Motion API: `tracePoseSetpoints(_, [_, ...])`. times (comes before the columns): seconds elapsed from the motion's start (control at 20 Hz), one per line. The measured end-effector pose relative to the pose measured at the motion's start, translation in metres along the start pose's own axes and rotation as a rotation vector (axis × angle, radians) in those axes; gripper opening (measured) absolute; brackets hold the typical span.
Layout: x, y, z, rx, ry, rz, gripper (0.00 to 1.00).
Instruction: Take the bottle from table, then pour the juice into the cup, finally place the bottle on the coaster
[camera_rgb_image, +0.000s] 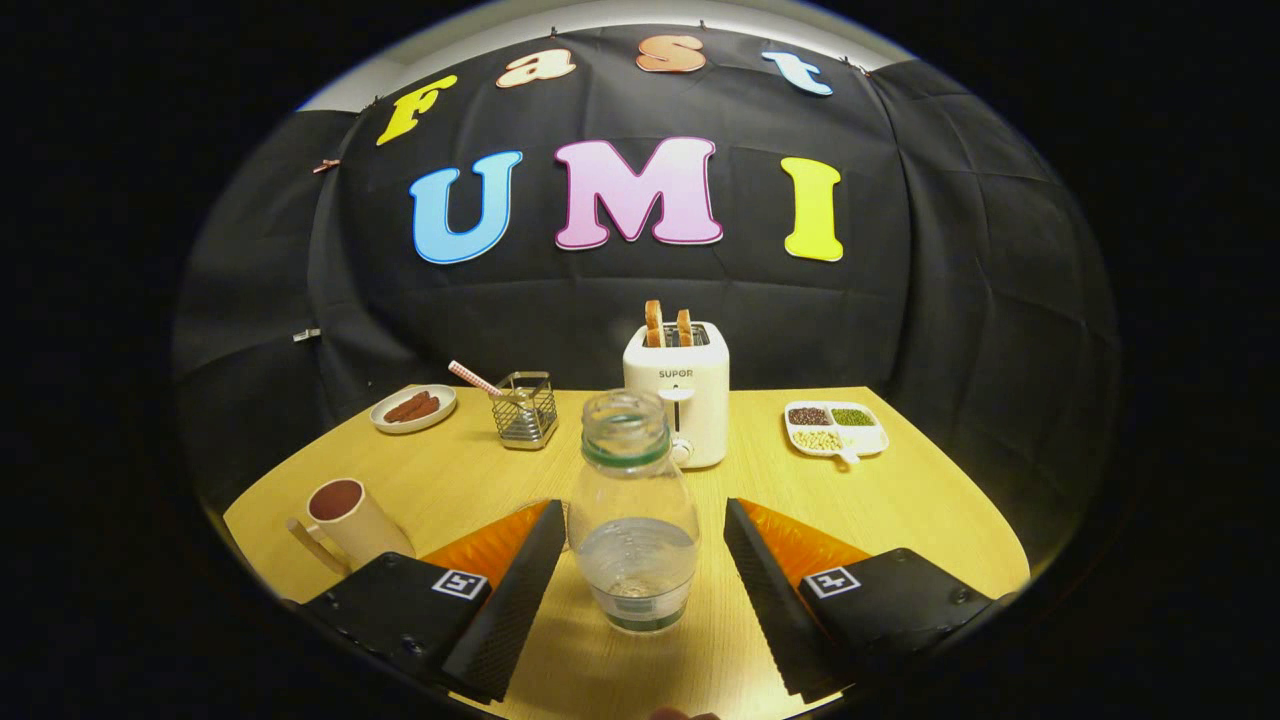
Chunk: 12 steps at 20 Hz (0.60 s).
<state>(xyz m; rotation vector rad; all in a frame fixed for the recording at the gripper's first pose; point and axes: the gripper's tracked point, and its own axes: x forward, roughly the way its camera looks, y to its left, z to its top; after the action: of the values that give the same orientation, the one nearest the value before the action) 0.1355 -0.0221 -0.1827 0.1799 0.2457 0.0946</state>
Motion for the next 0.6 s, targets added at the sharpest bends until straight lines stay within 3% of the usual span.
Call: tracePoseSetpoints(0.6, [0.015, -0.001, -0.023, -0.003, 0.03, 0.02, 0.98])
